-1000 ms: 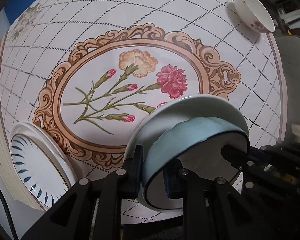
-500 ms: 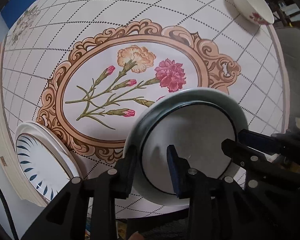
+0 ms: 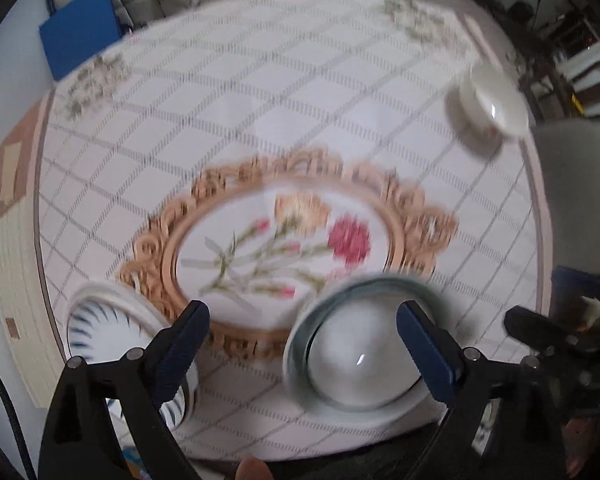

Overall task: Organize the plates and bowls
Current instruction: 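Open both grippers and withdraw from the nested bowls, then close both grippers on the rim of the small plain white bowl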

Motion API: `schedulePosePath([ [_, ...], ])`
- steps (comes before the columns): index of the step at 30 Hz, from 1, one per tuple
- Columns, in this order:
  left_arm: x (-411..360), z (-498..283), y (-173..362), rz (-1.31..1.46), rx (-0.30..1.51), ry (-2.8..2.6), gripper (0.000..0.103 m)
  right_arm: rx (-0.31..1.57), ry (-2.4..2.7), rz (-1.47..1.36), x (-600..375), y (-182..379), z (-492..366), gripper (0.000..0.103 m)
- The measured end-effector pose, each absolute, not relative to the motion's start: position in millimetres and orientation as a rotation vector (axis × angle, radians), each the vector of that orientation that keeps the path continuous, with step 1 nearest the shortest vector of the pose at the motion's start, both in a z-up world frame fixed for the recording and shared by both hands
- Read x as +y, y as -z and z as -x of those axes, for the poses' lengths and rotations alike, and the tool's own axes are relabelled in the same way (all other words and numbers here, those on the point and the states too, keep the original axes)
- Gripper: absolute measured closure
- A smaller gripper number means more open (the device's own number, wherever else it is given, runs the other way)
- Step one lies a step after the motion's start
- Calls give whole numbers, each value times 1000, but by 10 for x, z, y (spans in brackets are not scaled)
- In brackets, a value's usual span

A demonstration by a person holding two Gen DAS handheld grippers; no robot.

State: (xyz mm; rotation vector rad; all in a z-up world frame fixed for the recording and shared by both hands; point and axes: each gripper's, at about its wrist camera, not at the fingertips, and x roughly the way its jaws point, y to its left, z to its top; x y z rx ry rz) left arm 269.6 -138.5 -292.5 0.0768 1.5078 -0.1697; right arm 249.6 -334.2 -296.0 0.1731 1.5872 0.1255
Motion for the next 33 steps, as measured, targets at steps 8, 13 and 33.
schedulePosePath([
  [8, -2218, -3552, 2770, -86, 1469, 245, 7, 1508, 40, -341, -4356, 2891, -3201, 0],
  [13, -2701, -4155, 2972, -61, 1498, 265, 7, 1483, 88, -411, -4859, 3105, -3693, 0],
  [33, -3685, -4883, 3914, -136, 1700, 388, 51, 1583, 29, -502, -5211, 3984, -4365, 67],
])
